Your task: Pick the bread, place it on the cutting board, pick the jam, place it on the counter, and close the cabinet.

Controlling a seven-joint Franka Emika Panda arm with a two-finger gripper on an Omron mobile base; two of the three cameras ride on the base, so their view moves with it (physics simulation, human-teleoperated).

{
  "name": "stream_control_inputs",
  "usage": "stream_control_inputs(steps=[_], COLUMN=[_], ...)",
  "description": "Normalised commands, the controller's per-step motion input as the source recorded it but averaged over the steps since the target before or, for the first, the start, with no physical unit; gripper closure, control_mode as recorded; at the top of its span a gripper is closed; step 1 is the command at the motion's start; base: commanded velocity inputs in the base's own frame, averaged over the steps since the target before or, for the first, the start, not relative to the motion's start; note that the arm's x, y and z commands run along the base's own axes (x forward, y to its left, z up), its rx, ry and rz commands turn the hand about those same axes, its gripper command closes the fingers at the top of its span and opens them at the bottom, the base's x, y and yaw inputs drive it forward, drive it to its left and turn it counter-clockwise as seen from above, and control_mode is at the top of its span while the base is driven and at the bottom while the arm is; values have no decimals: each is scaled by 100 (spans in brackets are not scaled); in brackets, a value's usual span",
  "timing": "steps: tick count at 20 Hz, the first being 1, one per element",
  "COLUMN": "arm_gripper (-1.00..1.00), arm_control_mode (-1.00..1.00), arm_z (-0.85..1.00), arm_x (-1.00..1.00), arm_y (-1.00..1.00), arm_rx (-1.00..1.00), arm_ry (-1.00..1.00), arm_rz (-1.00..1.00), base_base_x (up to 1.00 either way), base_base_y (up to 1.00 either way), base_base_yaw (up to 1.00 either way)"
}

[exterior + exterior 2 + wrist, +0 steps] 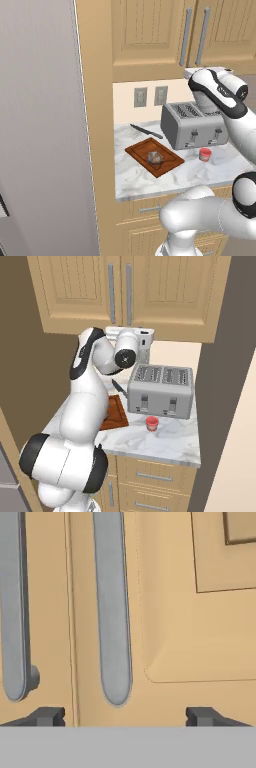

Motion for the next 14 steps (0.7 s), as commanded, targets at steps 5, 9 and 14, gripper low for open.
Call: stream_control_inputs(steps=[5,9,14], arm_gripper=[-100,-100,-100], arm_control_mode=[-100,-100,-100], arm_z=[-1,-3,-10], arm_x=[42,42,38], arm_y=[0,0,0], arm_rx=[2,0,0], arm_ry=[0,0,0], arm_rz=[1,1,2], base_base_x=[0,0,0], base_base_y=[0,0,0], base_base_yaw=[0,0,0])
